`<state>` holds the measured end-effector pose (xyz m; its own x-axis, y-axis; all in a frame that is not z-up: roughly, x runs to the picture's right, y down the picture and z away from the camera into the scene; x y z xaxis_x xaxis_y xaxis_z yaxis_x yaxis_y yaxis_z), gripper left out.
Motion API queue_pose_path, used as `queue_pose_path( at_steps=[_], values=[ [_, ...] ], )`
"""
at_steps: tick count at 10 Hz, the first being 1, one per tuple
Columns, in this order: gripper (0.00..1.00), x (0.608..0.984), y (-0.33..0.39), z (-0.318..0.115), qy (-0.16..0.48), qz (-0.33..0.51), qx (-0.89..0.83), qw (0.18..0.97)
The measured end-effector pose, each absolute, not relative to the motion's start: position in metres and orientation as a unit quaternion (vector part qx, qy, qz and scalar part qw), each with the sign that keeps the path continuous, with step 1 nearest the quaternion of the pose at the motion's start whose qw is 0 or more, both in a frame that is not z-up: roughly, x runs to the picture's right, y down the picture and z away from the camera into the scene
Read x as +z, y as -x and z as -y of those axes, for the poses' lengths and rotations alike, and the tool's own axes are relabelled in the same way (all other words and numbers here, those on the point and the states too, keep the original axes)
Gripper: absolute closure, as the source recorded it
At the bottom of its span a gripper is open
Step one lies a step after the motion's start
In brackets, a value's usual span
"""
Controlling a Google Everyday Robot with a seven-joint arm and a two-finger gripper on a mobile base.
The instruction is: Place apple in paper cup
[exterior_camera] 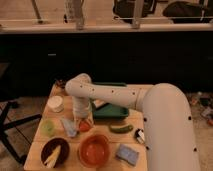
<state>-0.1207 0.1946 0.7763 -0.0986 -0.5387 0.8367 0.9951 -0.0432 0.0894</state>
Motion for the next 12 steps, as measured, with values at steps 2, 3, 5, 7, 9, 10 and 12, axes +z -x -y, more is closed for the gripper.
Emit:
queue_pose_path(
  at_steps=[2,3,5,7,9,10,12],
  values=[
    [1.0,0.758,0.132,-0.181,0.315,0.344,-0.661,0.588],
    [1.0,0.751,0.138,-0.175,0.312,0.338,-0.667,0.586],
    [1.0,0.735,0.156,-0.154,0.305,0.326,-0.68,0.581],
    [1.0,0.734,0.161,-0.137,0.301,0.32,-0.688,0.578],
    [1.0,0.741,0.168,-0.12,0.298,0.318,-0.694,0.573],
    [1.0,0.744,0.168,-0.114,0.298,0.317,-0.694,0.573],
    [1.0,0.748,0.17,-0.098,0.298,0.314,-0.696,0.573]
  ],
)
